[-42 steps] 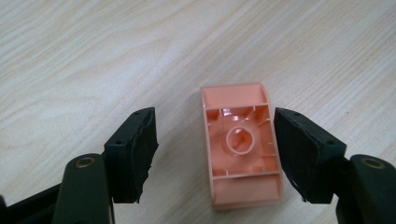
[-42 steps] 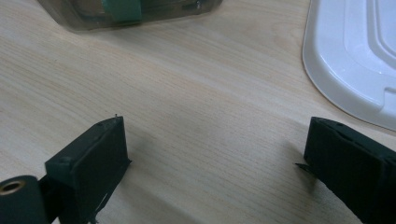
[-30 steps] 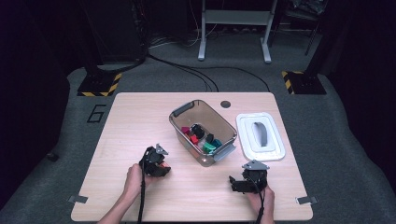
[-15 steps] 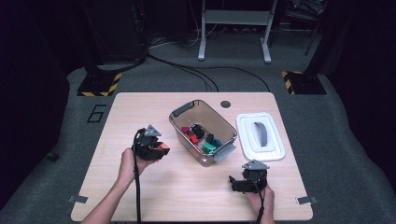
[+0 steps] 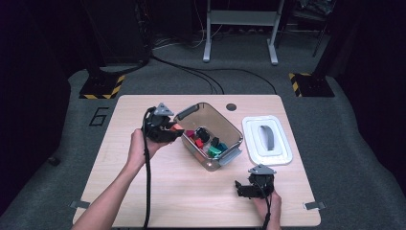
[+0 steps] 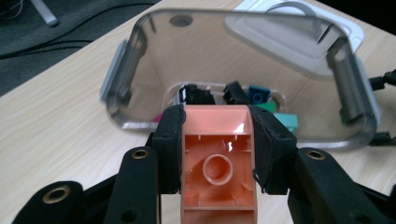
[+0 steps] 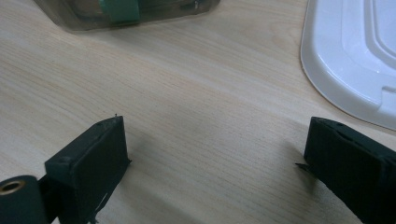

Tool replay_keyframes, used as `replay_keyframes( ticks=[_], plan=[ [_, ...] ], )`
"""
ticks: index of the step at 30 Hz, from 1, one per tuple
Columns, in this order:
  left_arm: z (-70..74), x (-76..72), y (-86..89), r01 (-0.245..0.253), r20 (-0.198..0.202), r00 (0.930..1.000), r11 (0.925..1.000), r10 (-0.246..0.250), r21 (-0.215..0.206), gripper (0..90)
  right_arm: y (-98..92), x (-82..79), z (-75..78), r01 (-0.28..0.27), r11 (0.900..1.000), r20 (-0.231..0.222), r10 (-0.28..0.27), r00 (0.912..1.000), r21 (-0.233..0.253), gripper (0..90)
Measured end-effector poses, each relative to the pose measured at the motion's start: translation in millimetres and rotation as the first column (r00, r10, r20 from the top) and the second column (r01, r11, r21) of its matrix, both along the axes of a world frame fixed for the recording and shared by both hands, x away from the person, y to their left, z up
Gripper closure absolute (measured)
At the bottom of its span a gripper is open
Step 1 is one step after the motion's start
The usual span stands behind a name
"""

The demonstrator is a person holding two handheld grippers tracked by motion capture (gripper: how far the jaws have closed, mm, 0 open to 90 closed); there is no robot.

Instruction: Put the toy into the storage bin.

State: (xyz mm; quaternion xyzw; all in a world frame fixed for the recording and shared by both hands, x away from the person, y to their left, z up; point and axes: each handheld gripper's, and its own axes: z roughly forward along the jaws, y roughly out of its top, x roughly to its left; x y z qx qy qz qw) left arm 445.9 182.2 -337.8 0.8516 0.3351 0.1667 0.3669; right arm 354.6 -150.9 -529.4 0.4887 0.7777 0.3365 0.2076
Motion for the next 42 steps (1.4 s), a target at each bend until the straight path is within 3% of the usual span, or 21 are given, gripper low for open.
replay_keyframes(
  ticks=[5, 14, 18, 29, 35, 38, 42],
  plan=[
    [-0.8, 8.9, -36.2, 0.047, -0.013, 0.9988, 0.9989, -0.047, 0.010, 59.0, -0.2, 0.0, 0.1, -0.001, 1.000, 0.000, 0.001, 1.0000, 0.000, 5.3],
    [-22.5, 9.4, -91.0, 0.123, -0.073, 0.9899, 0.9924, -0.122, 0.012, 58.9, -0.7, -0.2, 0.3, -0.008, 1.000, -0.002, 0.008, 1.0000, 0.001, 5.2],
    [-31.1, 8.3, -96.8, 0.143, -0.096, 0.9854, 0.9893, -0.140, 0.027, 58.9, -0.4, -0.2, 0.2, -0.007, 1.000, -0.002, 0.007, 1.0000, -0.001, 5.2],
    [-46.1, 8.7, -103.8, 0.155, -0.151, 0.9770, 0.9878, -0.150, 0.018, 58.8, -0.7, -0.2, 0.2, -0.010, 1.000, -0.002, 0.010, 1.0000, -0.005, 5.2],
    [-53.0, 6.8, -105.8, 0.179, -0.187, 0.9673, 0.9833, -0.171, 0.030, 58.1, -0.7, -0.2, 0.2, -0.009, 1.000, -0.002, 0.009, 1.0000, -0.003, 5.1],
    [-51.5, 5.6, -103.8, 0.185, -0.196, 0.9648, 0.9821, -0.176, 0.032, 52.8, -1.0, -0.1, 0.1, -0.012, 1.000, -0.001, 0.012, 0.9999, -0.004, 5.1],
    [-45.6, 0.1, -97.0, 0.172, -0.174, 0.9709, 0.9848, -0.165, 0.026, 38.6, -1.1, -0.1, 0.2, -0.012, 1.000, 0.000, 0.012, 0.9999, -0.004, 5.1]
  ],
)
